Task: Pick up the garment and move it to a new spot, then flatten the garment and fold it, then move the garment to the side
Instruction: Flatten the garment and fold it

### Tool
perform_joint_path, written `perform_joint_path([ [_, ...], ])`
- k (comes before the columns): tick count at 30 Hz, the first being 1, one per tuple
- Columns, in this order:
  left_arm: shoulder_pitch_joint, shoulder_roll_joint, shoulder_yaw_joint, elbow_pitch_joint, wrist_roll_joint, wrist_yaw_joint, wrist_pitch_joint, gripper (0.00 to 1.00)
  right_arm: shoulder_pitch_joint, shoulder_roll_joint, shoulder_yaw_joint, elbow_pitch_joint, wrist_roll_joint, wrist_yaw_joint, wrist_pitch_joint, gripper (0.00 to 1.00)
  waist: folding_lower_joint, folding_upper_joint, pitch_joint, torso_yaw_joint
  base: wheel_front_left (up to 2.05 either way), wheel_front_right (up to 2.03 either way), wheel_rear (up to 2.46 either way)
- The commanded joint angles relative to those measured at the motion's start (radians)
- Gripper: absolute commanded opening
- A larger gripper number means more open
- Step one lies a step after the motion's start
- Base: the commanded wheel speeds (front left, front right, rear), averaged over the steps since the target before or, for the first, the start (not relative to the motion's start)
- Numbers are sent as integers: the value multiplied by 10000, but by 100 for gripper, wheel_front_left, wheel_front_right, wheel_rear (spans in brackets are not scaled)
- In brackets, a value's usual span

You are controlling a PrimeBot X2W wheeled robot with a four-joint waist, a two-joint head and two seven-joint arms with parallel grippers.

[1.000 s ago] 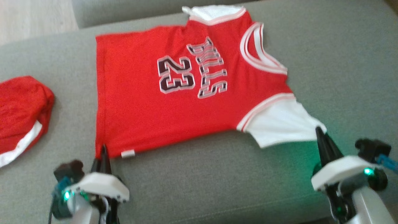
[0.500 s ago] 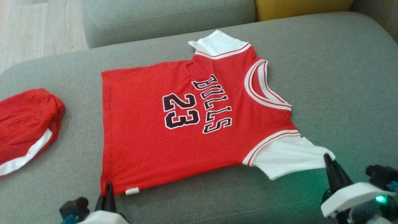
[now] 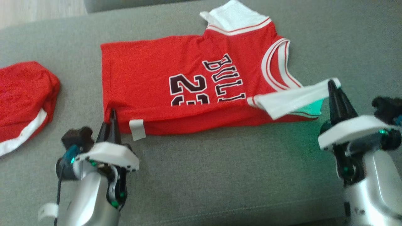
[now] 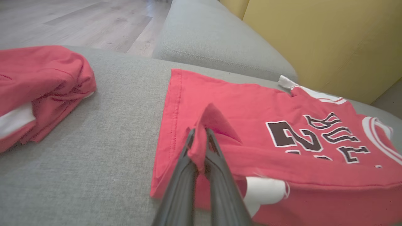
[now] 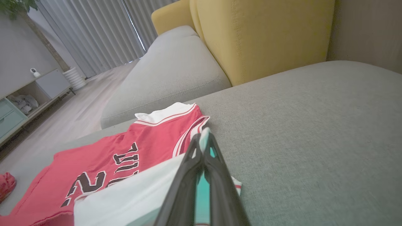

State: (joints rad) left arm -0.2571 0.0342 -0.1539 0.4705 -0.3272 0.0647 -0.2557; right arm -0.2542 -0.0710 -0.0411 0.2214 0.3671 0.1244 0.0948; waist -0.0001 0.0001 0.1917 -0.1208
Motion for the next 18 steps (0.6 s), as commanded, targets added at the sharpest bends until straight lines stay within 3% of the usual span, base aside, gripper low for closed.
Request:
perform_joint_path([
  [1, -620, 160, 191, 58, 231, -36, -61, 0, -701, 37, 203, 41, -167, 63, -216, 0, 1, -1, 431, 103, 0, 0, 0],
  [10, -2004, 160, 206, 1140, 405, 2, -61, 0, -2426, 136, 186, 1903, -461, 63, -1001, 0, 1, -1, 1150, 237, 0, 0, 0],
  [11, -2114, 160, 194, 1204, 378, 23, -61, 16, -2590, 143, 208, 2129, -518, 63, -1108, 0, 1, -1, 1210, 248, 0, 0, 0],
  [13, -2279, 160, 144, 1258, 356, 70, -61, 68, -2887, 154, 249, 2568, -611, 63, -1353, 0, 1, -1, 1294, 260, 0, 0, 0],
  [14, -2318, 160, 112, 1255, 347, 90, -61, 100, -3015, 159, 248, 2783, -644, 63, -1484, 7, 1, -1, 1317, 268, 0, 0, 0],
  [15, -2339, 160, 91, 1227, 324, 114, -61, 100, -3134, 165, 214, 2964, -664, 63, -1669, 49, 1, -1, 1342, 272, 0, 0, 0],
  [16, -2343, 160, 74, 1187, 296, 142, -61, 100, -3238, 171, 197, 3131, -681, 63, -1858, 100, 1, -1, 1360, 279, 0, 0, 0],
  [18, -2281, 160, 82, 999, 238, 229, -61, 100, -3398, 181, 287, 3403, -664, 63, -2265, 100, 1, -1, 1362, 285, 0, 0, 0],
])
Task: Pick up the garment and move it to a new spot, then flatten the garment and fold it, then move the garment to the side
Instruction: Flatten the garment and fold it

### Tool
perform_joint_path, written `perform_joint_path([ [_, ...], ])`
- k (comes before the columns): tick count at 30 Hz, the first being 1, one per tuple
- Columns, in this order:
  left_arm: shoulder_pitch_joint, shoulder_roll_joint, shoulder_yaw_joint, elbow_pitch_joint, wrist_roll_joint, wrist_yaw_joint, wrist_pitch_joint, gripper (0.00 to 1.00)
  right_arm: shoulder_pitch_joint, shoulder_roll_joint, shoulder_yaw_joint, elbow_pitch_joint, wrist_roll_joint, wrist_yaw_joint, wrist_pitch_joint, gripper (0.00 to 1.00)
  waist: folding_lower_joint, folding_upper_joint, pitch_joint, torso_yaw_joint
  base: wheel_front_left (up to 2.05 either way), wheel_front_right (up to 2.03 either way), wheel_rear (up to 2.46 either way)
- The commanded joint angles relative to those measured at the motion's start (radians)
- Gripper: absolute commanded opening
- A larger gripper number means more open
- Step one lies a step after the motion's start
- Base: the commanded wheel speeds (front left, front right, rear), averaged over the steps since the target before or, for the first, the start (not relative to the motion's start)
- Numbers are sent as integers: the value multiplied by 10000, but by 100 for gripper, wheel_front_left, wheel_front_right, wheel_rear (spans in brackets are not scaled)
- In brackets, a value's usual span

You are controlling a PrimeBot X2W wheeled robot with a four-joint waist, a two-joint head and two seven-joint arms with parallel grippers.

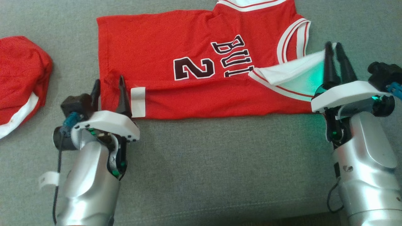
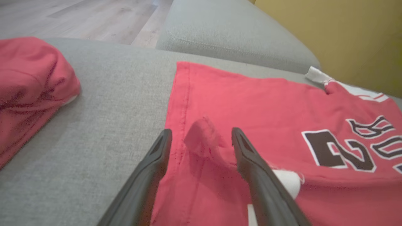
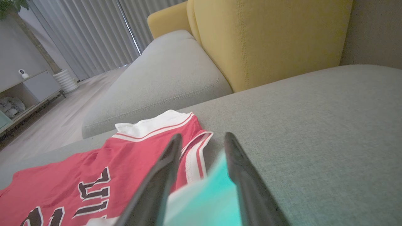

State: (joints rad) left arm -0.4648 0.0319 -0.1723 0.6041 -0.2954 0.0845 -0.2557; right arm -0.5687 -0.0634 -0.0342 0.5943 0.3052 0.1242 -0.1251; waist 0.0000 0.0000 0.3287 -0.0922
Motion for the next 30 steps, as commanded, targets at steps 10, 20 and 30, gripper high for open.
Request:
perform_joint_path([
  [10, 1433, 183, 301, -1782, -485, 442, -61, 100, 583, 121, 275, 343, 78, 65, -1155, 100, 0, 0, -384, 6, 0, 0, 0],
  [20, 2010, 183, 3, -1801, -537, 488, -61, 100, 1517, 128, 162, 1029, -200, 65, -938, 100, 0, 0, -450, 18, 0, 0, 0],
  [30, 1899, 183, -55, -1540, -441, 411, -61, 100, 1094, 130, 641, 1973, -103, 65, -502, 0, 0, 0, -449, 196, 0, 0, 0],
])
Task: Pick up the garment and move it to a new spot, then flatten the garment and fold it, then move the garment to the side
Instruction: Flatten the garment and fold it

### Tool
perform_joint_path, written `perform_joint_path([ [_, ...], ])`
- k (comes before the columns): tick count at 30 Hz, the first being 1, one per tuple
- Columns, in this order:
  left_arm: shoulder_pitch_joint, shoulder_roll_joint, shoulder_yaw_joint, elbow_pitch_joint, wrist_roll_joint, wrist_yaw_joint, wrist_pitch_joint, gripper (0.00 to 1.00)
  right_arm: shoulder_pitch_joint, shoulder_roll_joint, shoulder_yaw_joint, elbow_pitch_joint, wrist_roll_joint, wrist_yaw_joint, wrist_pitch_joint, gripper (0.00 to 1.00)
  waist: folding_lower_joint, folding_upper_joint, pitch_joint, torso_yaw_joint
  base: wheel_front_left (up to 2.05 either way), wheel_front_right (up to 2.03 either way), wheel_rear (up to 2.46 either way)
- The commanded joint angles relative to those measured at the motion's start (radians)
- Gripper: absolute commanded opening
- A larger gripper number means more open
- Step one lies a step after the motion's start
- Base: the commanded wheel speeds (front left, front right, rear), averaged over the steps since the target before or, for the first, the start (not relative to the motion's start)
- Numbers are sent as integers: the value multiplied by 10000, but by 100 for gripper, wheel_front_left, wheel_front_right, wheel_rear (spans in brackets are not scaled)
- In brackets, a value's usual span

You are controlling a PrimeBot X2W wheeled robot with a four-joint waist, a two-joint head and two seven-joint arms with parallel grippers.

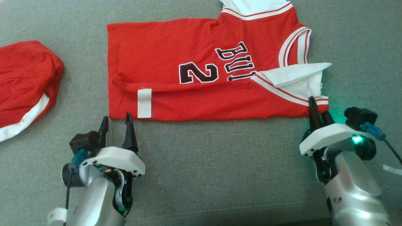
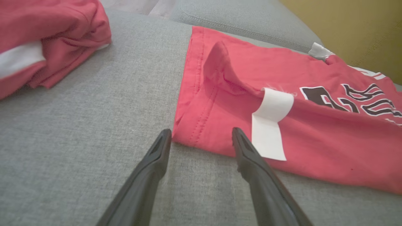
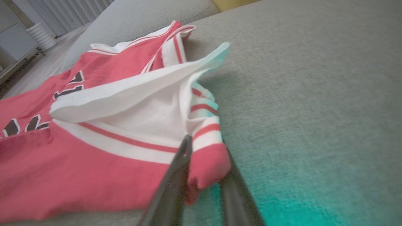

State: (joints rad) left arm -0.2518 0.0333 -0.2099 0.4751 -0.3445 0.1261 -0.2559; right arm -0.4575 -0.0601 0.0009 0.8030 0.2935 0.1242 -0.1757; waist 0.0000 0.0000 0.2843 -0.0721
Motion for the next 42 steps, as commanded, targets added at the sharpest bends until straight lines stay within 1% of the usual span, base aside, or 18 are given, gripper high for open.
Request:
perform_joint_path([
  [1, -220, 170, 345, -203, 52, -18, -59, 100, -63, 98, 293, -99, 21, 65, -46, 0, 0, 0, -18, -16, 0, 0, 0],
  [7, -230, 170, 447, 93, -61, -146, -59, 100, -318, 79, 204, -135, -89, 65, -281, 0, 0, 0, -31, -154, 0, 0, 0],
  [14, -665, 170, 619, 552, -343, -276, -59, 100, -501, 70, 334, -267, -105, 65, -334, 0, 0, 0, 133, -340, 0, 0, 0],
  [19, -1004, 170, 470, 1619, -557, -413, -59, 100, -534, 79, 505, -372, -5, 65, -338, 0, 0, 0, 201, -424, 0, 0, 0],
  [20, -1097, 170, 407, 1863, -606, -461, -59, 96, -539, 80, 532, -394, 17, 65, -336, 0, 0, 0, 210, -435, 0, 0, 0],
  [21, -1183, 170, 337, 2059, -648, -513, -59, 65, -543, 82, 553, -414, 41, 65, -332, 0, 0, 0, 214, -442, 0, 0, 0],
  [22, -1262, 170, 265, 2220, -682, -573, -59, 38, -548, 83, 567, -434, 67, 65, -327, 0, 0, 0, 217, -444, 0, 0, 0],
  [23, -1335, 170, 196, 2322, -673, -631, -59, 8, -550, 84, 573, -451, 86, 65, -320, 0, 0, 0, 218, -442, 0, 0, 0],
  [24, -1377, 170, 99, 2427, -671, -705, -59, 0, -550, 84, 573, -466, 102, 65, -315, 0, 0, 0, 210, -437, 0, 0, 0],
  [27, -1425, 170, -143, 2605, -810, -860, -59, 0, -540, 85, 500, -487, 163, 65, -313, 0, 0, 0, 127, -387, 0, 0, 0],
  [29, -1447, 170, -156, 2442, -949, -919, -59, 0, -546, 77, 441, -508, 215, 65, -334, 0, 0, 0, 6, -322, 0, 0, 0],
  [36, -1113, 170, 364, 864, -828, -782, -59, 0, -677, -170, 245, -624, 321, 65, -205, 0, 0, 0, -909, -78, 0, 0, 0],
  [41, -427, 170, 458, 417, -875, -717, -59, 0, -313, -358, 188, -764, 440, 65, 156, 0, 0, 0, -1754, 68, 0, 0, 0],
  [42, -427, 170, 458, 417, -875, -717, -59, 0, -313, -358, 188, -764, 440, 65, 156, 0, 0, 0, -1754, 68, 0, 0, 0],
])
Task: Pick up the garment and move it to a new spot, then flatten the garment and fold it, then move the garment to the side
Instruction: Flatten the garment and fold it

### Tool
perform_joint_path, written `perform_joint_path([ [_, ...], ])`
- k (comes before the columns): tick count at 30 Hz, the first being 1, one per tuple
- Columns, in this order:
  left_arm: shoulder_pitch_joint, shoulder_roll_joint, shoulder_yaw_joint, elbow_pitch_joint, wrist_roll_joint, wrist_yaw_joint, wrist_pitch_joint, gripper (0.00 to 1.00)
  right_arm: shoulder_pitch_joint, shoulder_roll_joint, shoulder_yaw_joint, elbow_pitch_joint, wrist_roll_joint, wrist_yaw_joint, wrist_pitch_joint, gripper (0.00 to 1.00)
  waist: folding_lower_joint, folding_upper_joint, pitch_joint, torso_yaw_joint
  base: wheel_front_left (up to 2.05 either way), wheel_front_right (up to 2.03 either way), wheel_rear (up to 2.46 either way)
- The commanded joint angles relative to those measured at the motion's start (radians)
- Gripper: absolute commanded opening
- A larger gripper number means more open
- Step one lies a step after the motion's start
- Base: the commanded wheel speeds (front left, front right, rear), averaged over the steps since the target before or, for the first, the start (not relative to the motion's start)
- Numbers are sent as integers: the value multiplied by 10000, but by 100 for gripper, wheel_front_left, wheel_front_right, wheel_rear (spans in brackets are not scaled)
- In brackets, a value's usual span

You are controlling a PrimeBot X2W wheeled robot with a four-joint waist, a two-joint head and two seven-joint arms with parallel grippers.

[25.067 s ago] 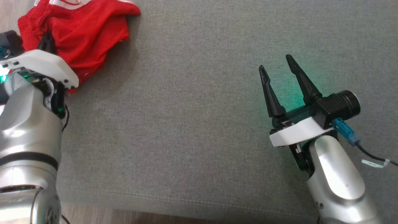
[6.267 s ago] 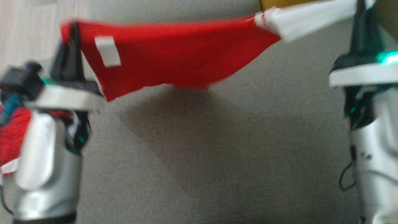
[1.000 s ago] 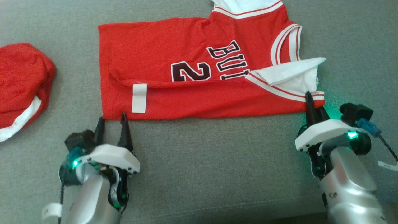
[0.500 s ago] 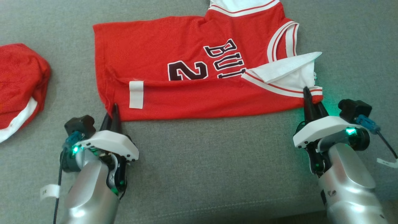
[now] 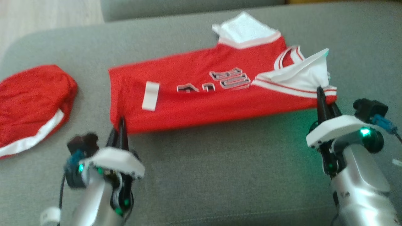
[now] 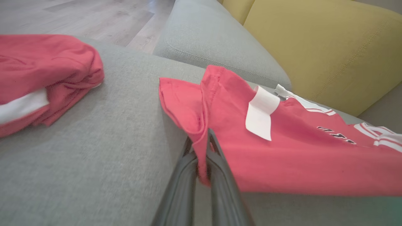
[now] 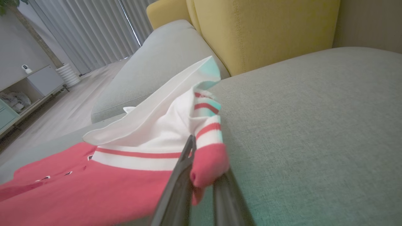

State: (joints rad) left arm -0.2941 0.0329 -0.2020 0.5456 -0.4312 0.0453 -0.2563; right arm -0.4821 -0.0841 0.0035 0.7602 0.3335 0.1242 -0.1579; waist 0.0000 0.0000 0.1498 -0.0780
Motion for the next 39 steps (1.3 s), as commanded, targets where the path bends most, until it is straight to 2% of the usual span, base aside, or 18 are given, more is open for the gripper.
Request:
perform_joint_path([
  [1, 165, 173, 362, -320, -40, 114, -55, 0, 93, -149, 167, -407, 70, 65, 60, 0, 0, 0, -550, 153, 0, 0, 0],
  [10, 1764, 173, -74, -171, -408, 393, -55, 0, 2146, -292, -34, -1391, 350, 65, 1056, 0, 0, 0, -1030, 194, 0, 0, 0],
  [11, 1830, 173, -120, -169, -376, 431, -55, 36, 2335, -272, -111, -1515, 364, 65, 1131, 17, 0, 0, -1003, 192, 0, 0, 0],
  [12, 1858, 173, -148, -186, -341, 458, -55, 96, 2486, -251, -196, -1631, 347, 65, 1191, 76, 0, 0, -969, 191, 0, 0, 0],
  [13, 1850, 173, -194, -190, -278, 468, -55, 100, 2585, -229, -268, -1762, 306, 65, 1232, 100, 0, 0, -922, 192, 0, 0, 0],
  [18, 1128, 220, -311, -115, 255, 365, -55, 100, 2484, -70, -568, -2538, -30, 65, 1245, 100, 0, 0, -669, 217, 0, 0, 0],
  [21, 53, 509, -470, 232, 507, 236, 278, 100, 2168, -5, -533, -2912, -209, 65, 1418, 100, 0, 0, -529, 270, 0, 0, 0],
  [26, -1955, 1175, -533, 721, 636, -46, 1700, 100, 1373, 111, -141, -3318, -356, 65, 1750, 100, 0, 0, -143, 166, 0, 0, 0],
  [30, -3213, 1809, -597, 1464, 637, -478, 2951, 100, 769, 205, 275, -3436, -339, 65, 1857, 100, 0, 0, 278, -34, 0, 0, 0],
  [39, -4693, 2643, -780, 2966, 439, -1281, 4710, 100, 4, 291, 849, -3269, -167, 65, 1766, 100, 0, 0, 1049, -432, 0, 0, 0],
])
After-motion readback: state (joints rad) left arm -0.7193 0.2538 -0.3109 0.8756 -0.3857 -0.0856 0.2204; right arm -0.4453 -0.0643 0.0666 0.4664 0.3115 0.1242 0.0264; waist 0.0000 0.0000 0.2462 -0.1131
